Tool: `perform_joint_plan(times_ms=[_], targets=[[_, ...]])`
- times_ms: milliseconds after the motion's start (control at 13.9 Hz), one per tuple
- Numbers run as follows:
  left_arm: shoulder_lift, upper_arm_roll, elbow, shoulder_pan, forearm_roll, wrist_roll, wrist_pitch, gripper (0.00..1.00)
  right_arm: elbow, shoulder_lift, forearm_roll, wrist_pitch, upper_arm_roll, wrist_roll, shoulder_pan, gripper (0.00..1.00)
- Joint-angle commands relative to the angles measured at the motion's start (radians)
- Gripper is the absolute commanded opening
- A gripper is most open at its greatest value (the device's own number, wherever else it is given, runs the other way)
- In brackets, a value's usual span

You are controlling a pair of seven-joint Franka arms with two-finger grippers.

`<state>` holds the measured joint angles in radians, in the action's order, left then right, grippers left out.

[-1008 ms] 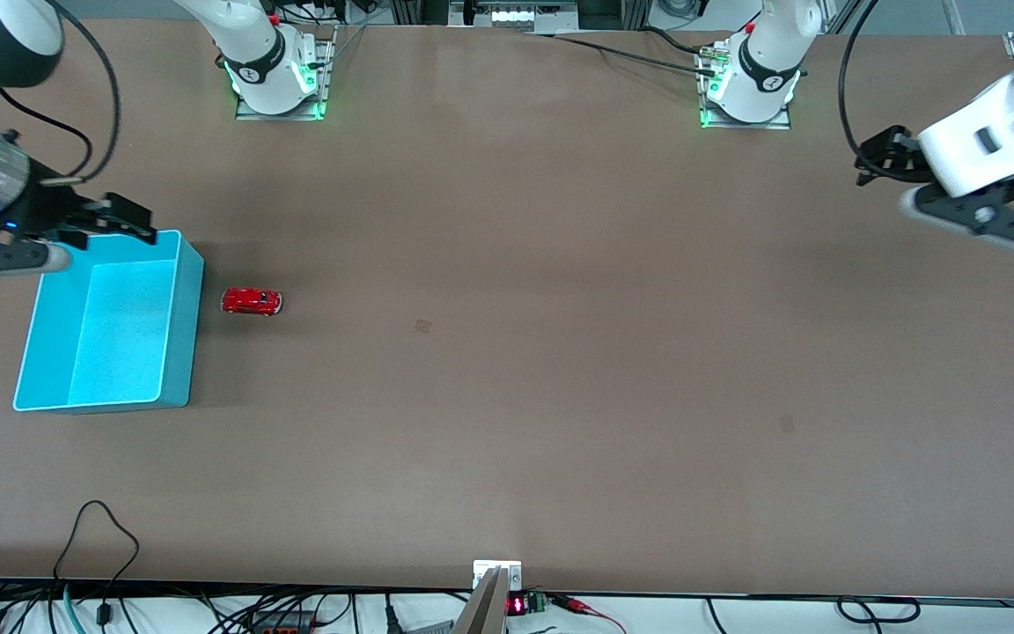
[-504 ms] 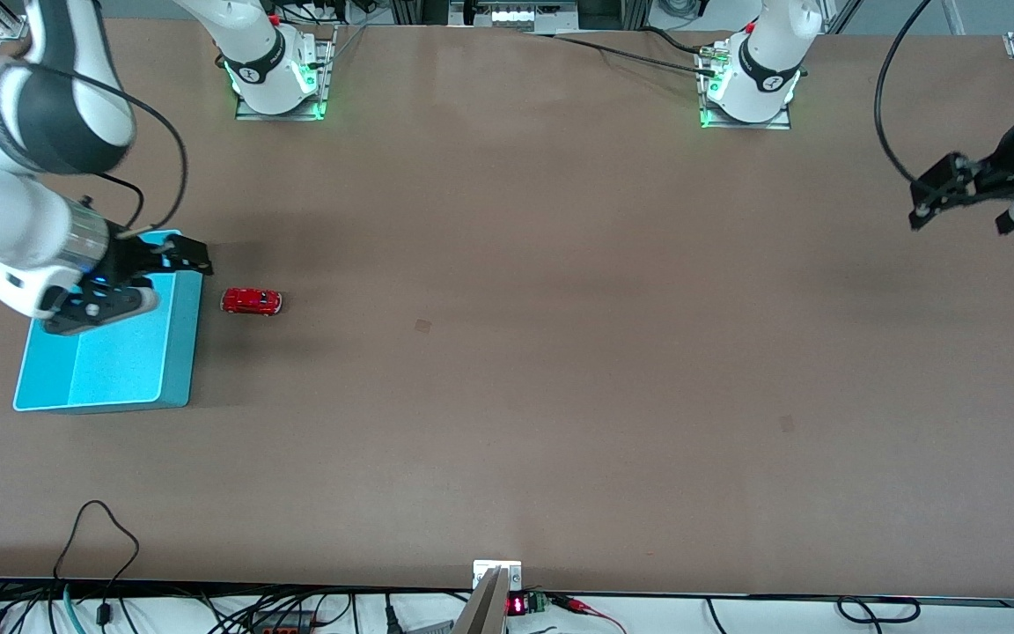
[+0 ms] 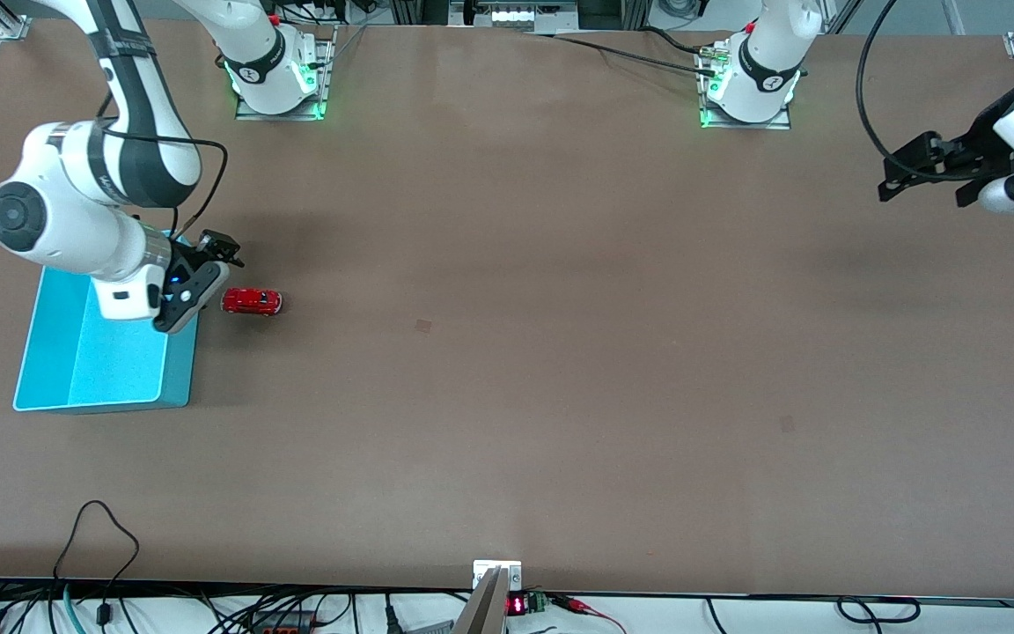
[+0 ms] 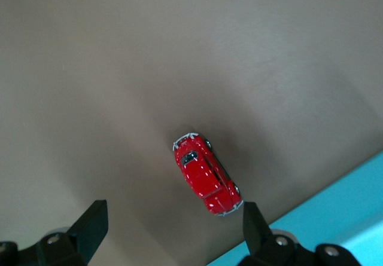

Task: Wind red beetle toy and store in blue box
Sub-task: 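Move the right gripper over the stopped red car, then lower the right gripper and close it on the red car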

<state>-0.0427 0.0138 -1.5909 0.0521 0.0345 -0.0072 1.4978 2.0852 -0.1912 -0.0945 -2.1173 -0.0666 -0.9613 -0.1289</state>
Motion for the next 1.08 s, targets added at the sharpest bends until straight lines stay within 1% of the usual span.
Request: perform_joint_plan(times_ms=[0, 72, 216, 360, 504, 648, 864, 1008], targets=[[0.0, -0.005, 0.006, -0.005, -0.027, 0.071, -0.002, 1.0, 0.033, -0.011, 0.085, -0.074, 0.007, -0.164, -0.004, 1.0], [0.0, -0.005, 0.005, -0.003, -0.028, 0.09, 0.01, 1.0, 0.035, -0.025, 0.104, -0.093, 0.01, -0.201, -0.008, 1.0], [0.024, -0.003, -0.001, -0.012, -0.03, 0.09, 0.025, 1.0, 0.042, -0.054, 0.107, -0.125, 0.011, -0.287, -0.008, 1.0], [0.046, -0.003, 0.0, -0.029, -0.03, 0.085, 0.029, 1.0, 0.062, -0.086, 0.105, -0.185, 0.011, -0.373, -0.003, 1.0], [0.055, 0.0, 0.003, -0.028, -0.036, 0.084, 0.03, 1.0, 0.09, -0.105, 0.105, -0.208, 0.011, -0.381, -0.001, 1.0], [0.058, -0.006, 0.006, -0.025, -0.094, 0.084, 0.03, 1.0, 0.11, -0.111, 0.105, -0.223, 0.011, -0.384, -0.001, 1.0], [0.052, -0.008, 0.006, -0.017, -0.093, 0.079, 0.021, 1.0, 0.148, -0.145, 0.101, -0.312, 0.013, -0.404, 0.002, 1.0], [0.05, -0.024, 0.009, -0.014, -0.097, 0.079, 0.021, 1.0, 0.164, -0.166, 0.102, -0.378, 0.013, -0.427, -0.001, 1.0]])
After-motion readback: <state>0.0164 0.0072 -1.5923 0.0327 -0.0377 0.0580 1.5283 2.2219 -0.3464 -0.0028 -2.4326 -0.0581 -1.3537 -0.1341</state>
